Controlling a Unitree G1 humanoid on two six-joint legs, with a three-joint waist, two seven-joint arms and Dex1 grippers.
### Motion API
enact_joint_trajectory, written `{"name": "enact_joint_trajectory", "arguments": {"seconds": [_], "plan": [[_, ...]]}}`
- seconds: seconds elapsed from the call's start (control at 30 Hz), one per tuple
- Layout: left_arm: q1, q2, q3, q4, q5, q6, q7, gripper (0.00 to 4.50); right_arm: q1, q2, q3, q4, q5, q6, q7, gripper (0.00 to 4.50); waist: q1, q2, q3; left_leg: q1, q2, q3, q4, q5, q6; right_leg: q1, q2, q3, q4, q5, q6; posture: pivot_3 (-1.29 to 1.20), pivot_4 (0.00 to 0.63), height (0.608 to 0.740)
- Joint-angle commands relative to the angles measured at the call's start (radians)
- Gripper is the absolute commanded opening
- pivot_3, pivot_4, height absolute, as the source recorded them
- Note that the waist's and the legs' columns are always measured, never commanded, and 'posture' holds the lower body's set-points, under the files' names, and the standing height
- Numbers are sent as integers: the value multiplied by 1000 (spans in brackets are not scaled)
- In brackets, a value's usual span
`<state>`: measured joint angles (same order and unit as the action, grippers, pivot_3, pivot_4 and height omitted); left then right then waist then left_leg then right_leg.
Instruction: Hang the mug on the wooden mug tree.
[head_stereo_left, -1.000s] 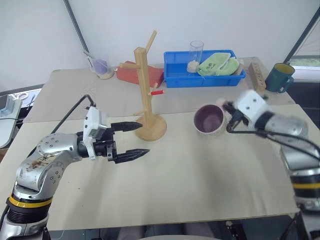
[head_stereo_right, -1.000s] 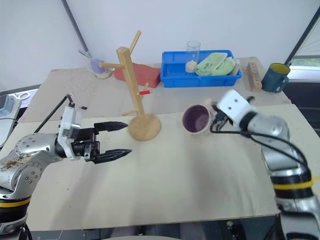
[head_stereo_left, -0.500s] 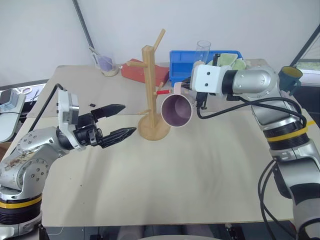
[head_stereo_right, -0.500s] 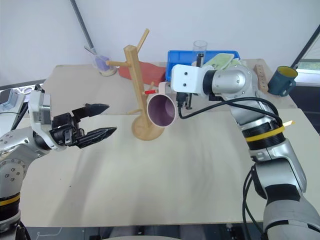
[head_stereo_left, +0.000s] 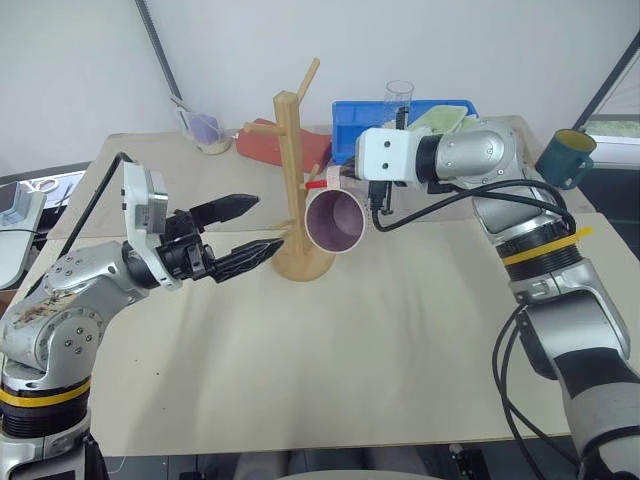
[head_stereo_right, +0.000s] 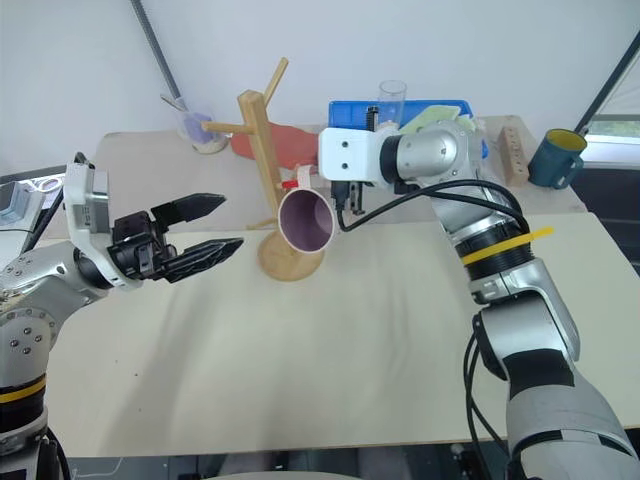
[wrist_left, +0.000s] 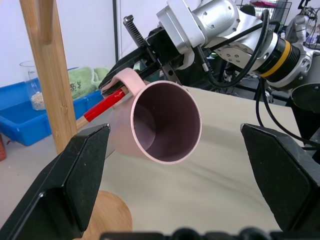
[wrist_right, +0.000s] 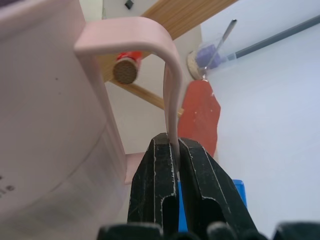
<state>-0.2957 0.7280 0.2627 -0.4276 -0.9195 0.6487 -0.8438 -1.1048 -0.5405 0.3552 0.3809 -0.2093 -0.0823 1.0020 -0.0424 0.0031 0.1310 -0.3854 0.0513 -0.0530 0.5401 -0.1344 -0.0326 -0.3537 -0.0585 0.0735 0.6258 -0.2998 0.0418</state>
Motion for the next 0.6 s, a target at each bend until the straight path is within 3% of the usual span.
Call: {"name": "enact_joint_trajectory", "arguments": {"seconds": [0.03, 0.27, 0.47, 0.6], "plan": [[-3, -2, 10, -24, 10, -29, -2, 4500, -48, 4, -24, -17, -1, -9, -5, 835, 0, 0, 0, 0, 0, 0, 0, 0, 0, 0, 0, 0, 0, 0, 0, 0, 150, 721], [12, -12, 11, 2, 38, -63, -20, 4500, -51, -28, -37, -45, -4, -22, 9, 3155, 0, 0, 0, 1, 0, 0, 0, 0, 0, 0, 0, 0, 0, -1, -1, 0, 150, 721], [30, 37, 6, 43, 126, -75, -23, 4500, -12, -116, -96, -139, 102, 27, 131, 3155, 2, -1, 0, 0, 0, 0, 0, 0, 0, 0, 0, 0, 0, -1, -2, 0, 150, 721], [50, 103, -2, 74, 209, -77, -30, 4500, 46, -177, -179, -233, 273, 186, 256, 3155, 2, -1, 1, 1, 0, 0, 0, 0, 0, 0, 0, 0, 0, -3, -5, 0, 150, 721]]}}
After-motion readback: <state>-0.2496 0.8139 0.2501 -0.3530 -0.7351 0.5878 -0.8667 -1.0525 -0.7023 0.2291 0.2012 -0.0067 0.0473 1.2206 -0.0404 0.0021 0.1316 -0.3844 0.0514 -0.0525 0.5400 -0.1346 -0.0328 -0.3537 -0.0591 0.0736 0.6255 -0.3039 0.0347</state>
